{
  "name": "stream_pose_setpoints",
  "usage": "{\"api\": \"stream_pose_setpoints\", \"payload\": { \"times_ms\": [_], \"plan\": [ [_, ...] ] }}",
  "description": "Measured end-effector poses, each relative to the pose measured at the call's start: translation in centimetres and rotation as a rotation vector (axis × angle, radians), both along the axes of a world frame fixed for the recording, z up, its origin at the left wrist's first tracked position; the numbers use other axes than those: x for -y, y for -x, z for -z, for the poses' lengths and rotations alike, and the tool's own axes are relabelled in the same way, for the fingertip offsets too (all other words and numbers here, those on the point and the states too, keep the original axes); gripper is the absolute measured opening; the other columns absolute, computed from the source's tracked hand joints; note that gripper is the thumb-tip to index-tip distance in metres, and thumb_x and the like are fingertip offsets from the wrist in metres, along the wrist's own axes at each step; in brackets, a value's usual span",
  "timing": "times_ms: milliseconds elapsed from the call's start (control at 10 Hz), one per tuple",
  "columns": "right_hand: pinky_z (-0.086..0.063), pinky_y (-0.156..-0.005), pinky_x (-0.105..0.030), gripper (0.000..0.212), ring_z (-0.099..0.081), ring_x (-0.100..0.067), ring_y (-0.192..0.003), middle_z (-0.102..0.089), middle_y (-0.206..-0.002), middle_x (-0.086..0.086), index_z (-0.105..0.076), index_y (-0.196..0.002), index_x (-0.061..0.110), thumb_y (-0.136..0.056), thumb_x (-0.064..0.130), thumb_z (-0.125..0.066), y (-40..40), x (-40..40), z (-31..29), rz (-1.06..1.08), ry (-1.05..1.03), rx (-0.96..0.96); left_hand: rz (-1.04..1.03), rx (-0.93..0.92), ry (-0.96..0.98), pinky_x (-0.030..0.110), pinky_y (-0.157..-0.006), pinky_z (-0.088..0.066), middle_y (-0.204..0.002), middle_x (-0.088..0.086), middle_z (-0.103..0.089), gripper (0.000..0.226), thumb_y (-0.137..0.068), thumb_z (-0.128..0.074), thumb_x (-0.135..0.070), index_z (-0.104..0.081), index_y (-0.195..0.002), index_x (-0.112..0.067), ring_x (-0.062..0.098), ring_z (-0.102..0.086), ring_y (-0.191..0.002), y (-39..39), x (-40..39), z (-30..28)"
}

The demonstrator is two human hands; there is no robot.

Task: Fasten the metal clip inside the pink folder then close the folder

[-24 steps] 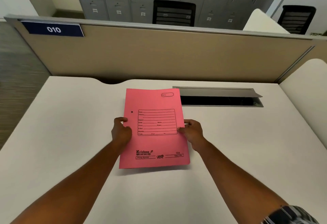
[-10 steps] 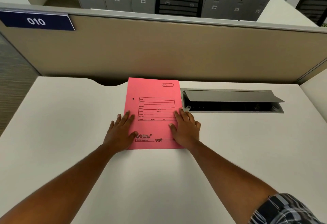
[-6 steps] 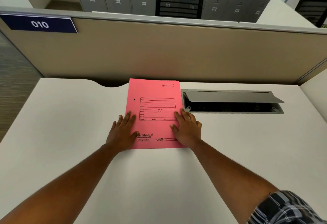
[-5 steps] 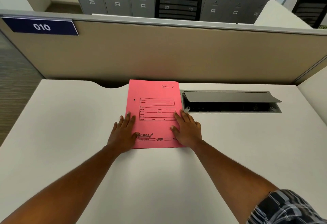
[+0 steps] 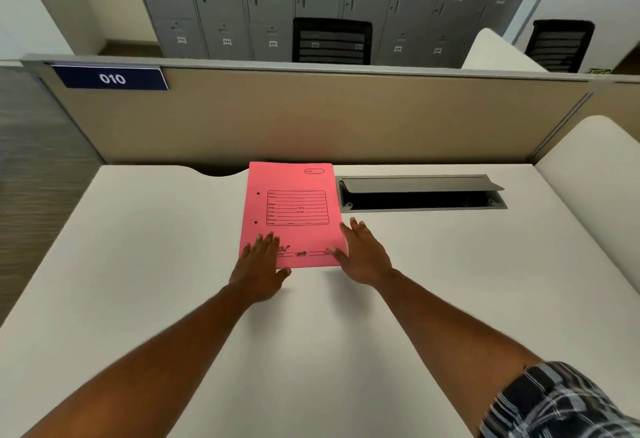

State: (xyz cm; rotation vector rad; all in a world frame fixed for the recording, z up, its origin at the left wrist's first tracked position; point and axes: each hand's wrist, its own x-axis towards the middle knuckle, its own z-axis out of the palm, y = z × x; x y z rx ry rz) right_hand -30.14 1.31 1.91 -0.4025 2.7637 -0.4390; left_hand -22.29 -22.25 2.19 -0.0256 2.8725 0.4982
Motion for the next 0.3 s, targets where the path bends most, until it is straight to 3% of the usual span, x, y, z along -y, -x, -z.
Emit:
{"api": "stream_pose_setpoints", "payload": {
  "times_ms": [300],
  "plan": [
    [-0.013,-0.129,-0.055,0.079,0.000,-0.030,-0.162,-0.002,-0.175,-0.009,-0.011,-0.165,0.019,-0.103,0.062,-0.036,-5.0,-6.1,-3.6,-0.092,-0.086,-0.075,-0.014,-0.078,0.028,0.046,-0.124,-0.006,-0.166,0.010,-0.012,0.079,-0.098,-0.051,-0.046,-0.012,-0.156,-0.009,0.029,-0.005,-0.153,-4.3,-7.1,-3.8]
  ]
}}
